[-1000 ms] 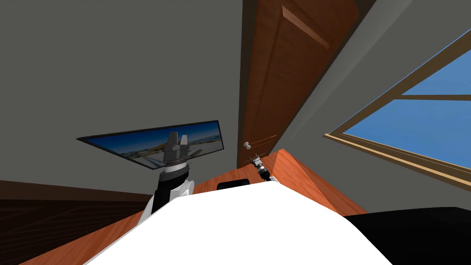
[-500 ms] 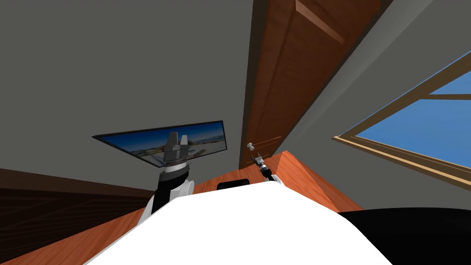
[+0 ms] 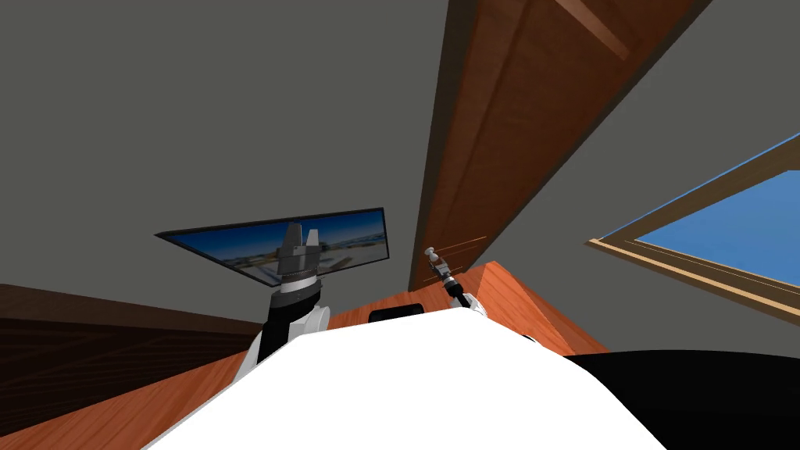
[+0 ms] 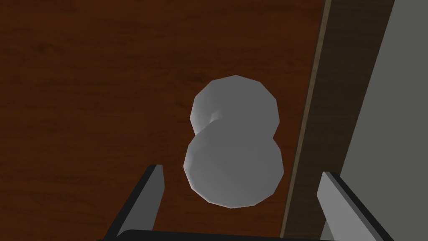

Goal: Pull the door open

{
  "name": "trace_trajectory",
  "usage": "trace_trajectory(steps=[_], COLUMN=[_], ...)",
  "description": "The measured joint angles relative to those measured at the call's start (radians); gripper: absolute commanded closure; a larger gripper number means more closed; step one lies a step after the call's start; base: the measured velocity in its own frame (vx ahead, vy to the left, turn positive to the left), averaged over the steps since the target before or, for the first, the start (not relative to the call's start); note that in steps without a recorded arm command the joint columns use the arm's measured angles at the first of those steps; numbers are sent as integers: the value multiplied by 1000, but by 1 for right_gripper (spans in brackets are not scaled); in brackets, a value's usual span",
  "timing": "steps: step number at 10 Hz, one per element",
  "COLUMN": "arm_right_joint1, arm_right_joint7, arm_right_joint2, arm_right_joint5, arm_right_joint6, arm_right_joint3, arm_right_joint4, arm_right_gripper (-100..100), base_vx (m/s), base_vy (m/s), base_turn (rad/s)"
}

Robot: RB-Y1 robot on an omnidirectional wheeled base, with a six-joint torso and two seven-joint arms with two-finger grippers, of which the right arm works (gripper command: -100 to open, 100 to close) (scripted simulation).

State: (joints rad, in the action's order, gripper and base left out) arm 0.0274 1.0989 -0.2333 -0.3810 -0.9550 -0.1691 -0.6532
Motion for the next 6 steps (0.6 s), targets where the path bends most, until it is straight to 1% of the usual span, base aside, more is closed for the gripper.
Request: trace_trajectory(steps=[1, 2, 6], arm_right_joint1=[19, 22, 21], arm_right_joint7=[3, 4, 4], arm_right_joint2=[-3, -3, -5], arm_right_joint5=[9, 10, 9], arm_right_joint6=[-5, -5, -3], arm_right_joint3=[0, 0, -1], arm_right_joint4=[21, 23, 21], arm_right_gripper=[-100, 100, 100], base_vx=[86, -13, -18], base_vy=[-2, -1, -2], base_turn=[19, -18, 1])
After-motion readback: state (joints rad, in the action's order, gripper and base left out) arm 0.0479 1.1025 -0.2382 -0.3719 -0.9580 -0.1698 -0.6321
